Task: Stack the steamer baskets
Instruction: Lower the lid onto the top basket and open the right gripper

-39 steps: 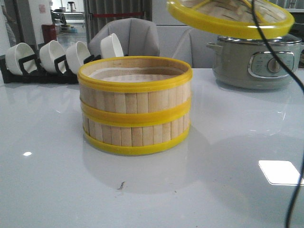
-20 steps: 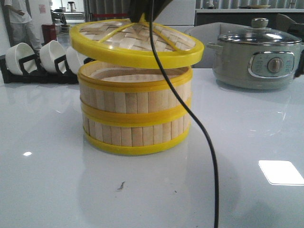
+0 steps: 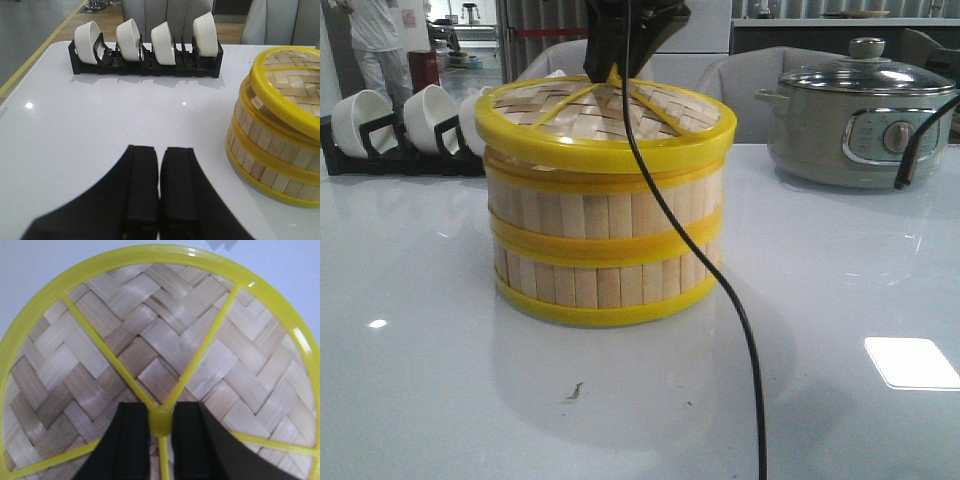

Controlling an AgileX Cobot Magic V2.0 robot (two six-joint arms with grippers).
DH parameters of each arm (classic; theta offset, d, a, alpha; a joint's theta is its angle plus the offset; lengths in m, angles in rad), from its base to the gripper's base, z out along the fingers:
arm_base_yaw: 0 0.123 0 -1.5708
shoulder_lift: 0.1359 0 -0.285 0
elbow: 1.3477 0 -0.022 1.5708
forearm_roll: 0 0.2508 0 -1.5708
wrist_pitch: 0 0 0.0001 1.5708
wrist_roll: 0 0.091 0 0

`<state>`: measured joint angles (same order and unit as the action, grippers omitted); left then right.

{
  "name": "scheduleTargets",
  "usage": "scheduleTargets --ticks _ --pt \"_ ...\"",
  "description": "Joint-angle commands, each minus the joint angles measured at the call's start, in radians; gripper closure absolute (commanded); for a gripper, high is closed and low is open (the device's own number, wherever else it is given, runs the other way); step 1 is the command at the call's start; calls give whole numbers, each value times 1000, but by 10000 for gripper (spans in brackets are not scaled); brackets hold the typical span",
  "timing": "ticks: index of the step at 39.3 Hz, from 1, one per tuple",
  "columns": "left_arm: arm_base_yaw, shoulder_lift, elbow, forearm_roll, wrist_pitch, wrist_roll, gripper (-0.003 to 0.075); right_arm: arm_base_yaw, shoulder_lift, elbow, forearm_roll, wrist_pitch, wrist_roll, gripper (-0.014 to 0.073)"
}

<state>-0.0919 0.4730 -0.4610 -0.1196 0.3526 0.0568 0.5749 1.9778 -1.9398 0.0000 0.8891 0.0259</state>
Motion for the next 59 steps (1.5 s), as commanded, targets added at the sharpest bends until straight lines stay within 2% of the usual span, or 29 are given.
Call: scheduleTargets --ticks 1,36,38,48,53,59 --pt "2 2 -30 -3 -85 2 623 1 -58 -39 0 -91 -2 566" --pt "2 2 -30 -3 -85 2 623 1 -25 -39 -5 -78 -2 559" --pt "2 2 -30 -3 -85 2 623 1 -25 -39 -5 -78 -2 534" --pt "2 2 -30 -3 -85 2 623 1 -25 -39 -9 -85 -2 295" --pt "2 2 -30 -3 -85 2 623 1 -25 -39 -14 -97 -2 257" --pt "2 2 -30 -3 -85 2 623 1 -28 -39 -21 -105 -2 257"
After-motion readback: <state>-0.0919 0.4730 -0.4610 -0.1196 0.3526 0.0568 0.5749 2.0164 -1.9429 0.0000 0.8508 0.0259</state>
